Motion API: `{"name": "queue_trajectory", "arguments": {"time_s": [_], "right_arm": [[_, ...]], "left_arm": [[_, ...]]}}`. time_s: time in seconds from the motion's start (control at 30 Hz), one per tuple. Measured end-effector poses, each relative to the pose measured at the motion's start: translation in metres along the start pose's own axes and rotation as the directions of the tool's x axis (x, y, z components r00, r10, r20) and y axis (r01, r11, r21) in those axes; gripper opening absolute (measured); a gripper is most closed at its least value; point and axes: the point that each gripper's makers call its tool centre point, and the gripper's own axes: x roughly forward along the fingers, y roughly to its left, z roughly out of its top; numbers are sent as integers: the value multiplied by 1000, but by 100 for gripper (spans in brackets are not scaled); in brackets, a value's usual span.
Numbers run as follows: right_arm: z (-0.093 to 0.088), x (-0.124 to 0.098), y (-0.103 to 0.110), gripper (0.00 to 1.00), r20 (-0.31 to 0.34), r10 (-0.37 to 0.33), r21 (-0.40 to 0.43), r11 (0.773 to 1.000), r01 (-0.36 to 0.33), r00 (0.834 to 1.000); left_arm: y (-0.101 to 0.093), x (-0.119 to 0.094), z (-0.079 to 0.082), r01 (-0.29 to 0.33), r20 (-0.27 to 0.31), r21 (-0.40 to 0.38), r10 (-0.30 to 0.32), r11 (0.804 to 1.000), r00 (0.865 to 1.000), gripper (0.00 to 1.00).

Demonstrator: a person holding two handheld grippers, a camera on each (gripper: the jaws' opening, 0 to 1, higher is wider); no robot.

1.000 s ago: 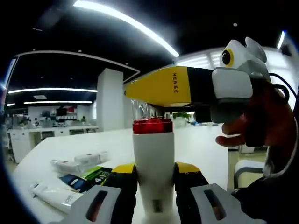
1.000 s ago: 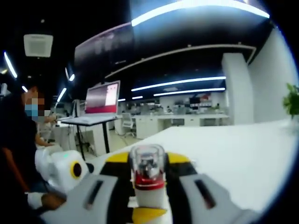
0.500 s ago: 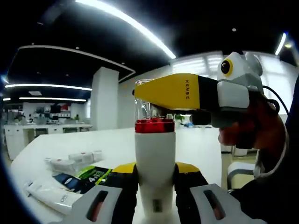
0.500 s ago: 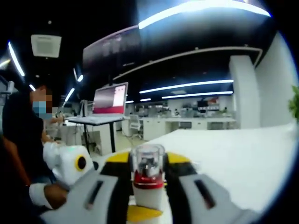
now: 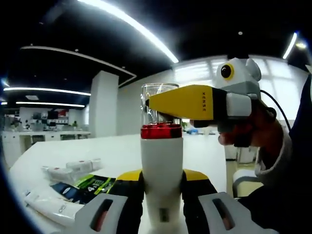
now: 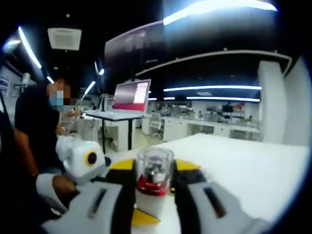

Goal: Arrange the skincare products in the storage area until every visible bottle or jar stands upright without overlapping.

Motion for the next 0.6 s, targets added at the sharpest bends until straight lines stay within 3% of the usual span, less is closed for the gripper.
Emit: {"name": "queue_trajectory", "arguments": {"time_s": [0.4,0.6], "right_arm": [[-1,0,4,30,-41,113,-54,992,-115,993],[-2,0,5,30,-9,192,-43,980,-192,981]], "left_arm": [[-5,1,0,30,3,17,-30,999,1000,30],[-6,2,0,33,7,2,-33,999,999,30]]}}
